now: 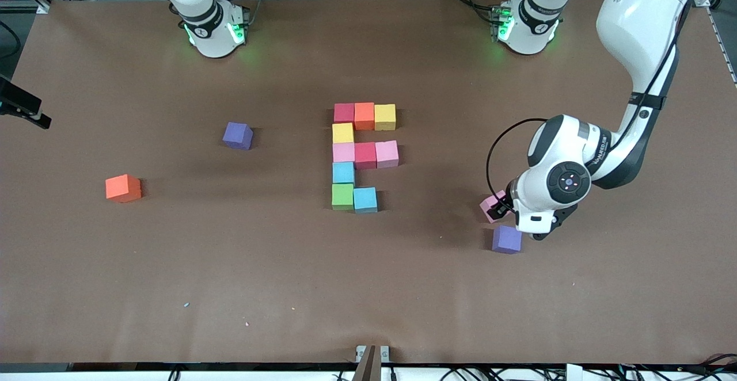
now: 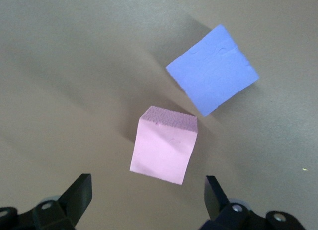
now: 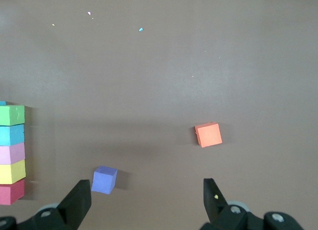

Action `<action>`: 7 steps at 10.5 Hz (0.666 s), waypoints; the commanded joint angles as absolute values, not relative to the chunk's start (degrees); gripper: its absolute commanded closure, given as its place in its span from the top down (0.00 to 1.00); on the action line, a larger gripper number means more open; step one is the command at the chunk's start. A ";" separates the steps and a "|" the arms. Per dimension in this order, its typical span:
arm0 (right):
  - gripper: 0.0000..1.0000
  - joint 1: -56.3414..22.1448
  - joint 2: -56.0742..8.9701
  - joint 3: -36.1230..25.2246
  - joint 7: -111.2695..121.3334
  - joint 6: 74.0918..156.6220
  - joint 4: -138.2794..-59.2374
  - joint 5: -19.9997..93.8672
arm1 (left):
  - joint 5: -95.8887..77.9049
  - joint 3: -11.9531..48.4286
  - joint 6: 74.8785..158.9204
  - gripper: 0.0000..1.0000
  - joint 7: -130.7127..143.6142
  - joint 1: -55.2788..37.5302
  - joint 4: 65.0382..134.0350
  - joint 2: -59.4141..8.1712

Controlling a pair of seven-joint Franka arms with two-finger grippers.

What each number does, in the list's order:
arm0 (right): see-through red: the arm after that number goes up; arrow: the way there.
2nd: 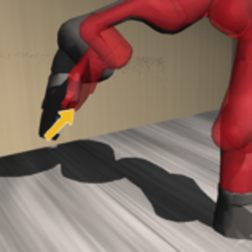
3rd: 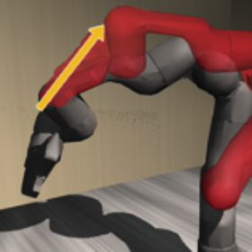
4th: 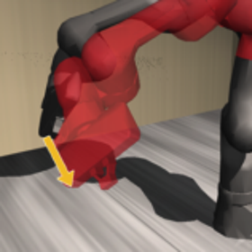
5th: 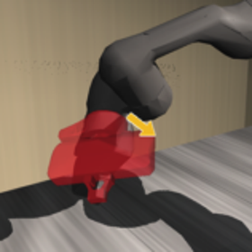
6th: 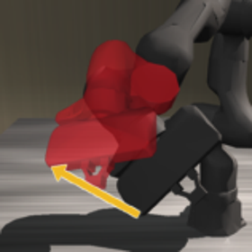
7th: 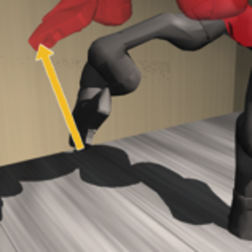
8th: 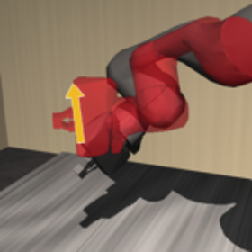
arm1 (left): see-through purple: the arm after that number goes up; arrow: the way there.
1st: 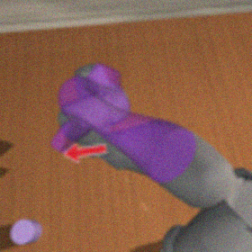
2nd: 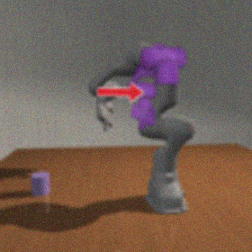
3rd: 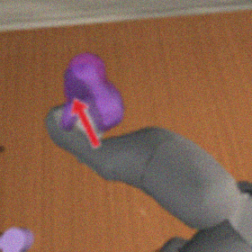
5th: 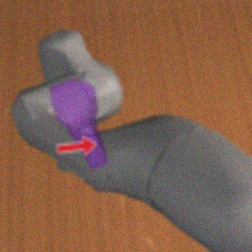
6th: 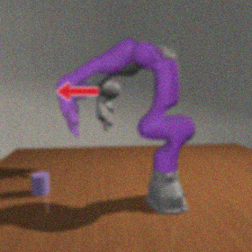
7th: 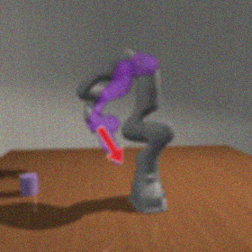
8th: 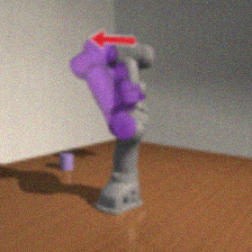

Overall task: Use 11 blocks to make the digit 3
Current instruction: 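Move the left gripper to the pink cube beside the purple cube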

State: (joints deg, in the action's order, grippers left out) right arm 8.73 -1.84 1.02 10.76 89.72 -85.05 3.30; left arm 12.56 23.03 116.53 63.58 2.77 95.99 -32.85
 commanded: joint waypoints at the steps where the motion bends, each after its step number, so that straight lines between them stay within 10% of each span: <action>1: 1.00 6.26 -2.72 1.58 11.08 89.56 -85.25 0.72 | 13.80 23.47 121.27 1.00 62.14 3.86 98.70 -31.55; 7: 1.00 4.66 -2.55 1.58 8.88 88.33 -85.78 -0.97 | 18.10 23.47 129.90 1.00 62.14 5.36 102.30 -34.80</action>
